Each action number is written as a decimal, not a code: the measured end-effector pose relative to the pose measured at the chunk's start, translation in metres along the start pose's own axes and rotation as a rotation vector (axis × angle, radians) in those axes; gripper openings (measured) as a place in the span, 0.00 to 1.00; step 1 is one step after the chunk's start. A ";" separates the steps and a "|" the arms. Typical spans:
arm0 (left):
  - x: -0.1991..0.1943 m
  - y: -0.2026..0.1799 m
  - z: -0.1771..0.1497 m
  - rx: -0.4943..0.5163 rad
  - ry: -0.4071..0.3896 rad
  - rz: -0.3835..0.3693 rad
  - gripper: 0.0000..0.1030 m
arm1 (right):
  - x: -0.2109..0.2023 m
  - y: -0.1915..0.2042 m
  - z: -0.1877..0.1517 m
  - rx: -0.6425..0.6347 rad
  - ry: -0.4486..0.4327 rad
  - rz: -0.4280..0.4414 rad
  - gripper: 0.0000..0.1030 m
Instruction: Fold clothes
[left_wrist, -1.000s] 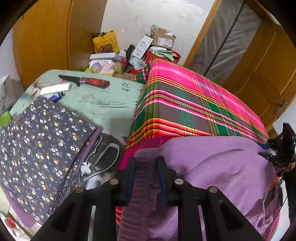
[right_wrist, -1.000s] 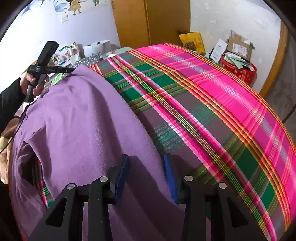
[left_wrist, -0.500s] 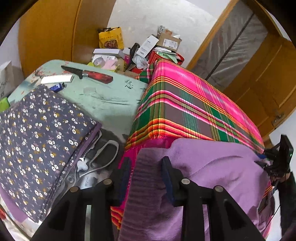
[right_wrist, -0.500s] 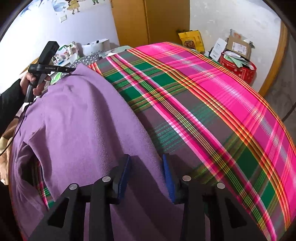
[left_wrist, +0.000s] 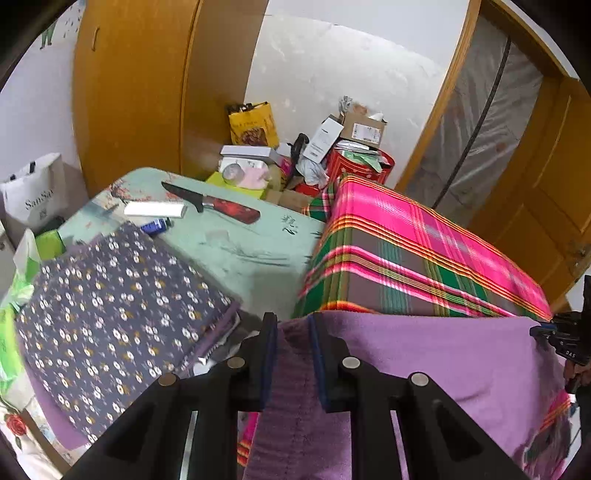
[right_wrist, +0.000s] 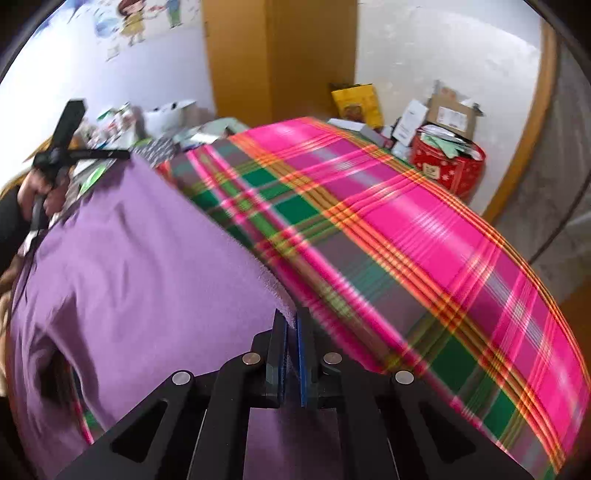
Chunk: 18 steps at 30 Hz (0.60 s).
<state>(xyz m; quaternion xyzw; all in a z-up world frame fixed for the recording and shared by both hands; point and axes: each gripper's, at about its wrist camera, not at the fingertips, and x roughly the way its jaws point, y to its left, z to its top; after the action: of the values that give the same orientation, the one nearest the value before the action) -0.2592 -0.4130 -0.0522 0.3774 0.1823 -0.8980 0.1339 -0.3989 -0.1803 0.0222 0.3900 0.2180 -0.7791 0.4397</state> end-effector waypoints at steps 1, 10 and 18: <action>0.004 -0.001 0.001 -0.004 0.011 0.004 0.19 | 0.006 0.000 0.002 -0.001 0.016 -0.019 0.06; 0.013 0.027 -0.007 -0.178 0.138 -0.121 0.26 | -0.012 -0.025 -0.010 0.208 0.004 0.007 0.29; -0.051 0.024 -0.025 -0.116 0.031 -0.032 0.23 | -0.122 -0.043 -0.089 0.445 -0.183 -0.084 0.29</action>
<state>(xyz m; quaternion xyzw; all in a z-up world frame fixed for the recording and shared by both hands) -0.1994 -0.4185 -0.0366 0.3800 0.2421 -0.8819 0.1386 -0.3607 -0.0348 0.0665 0.3958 0.0164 -0.8576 0.3282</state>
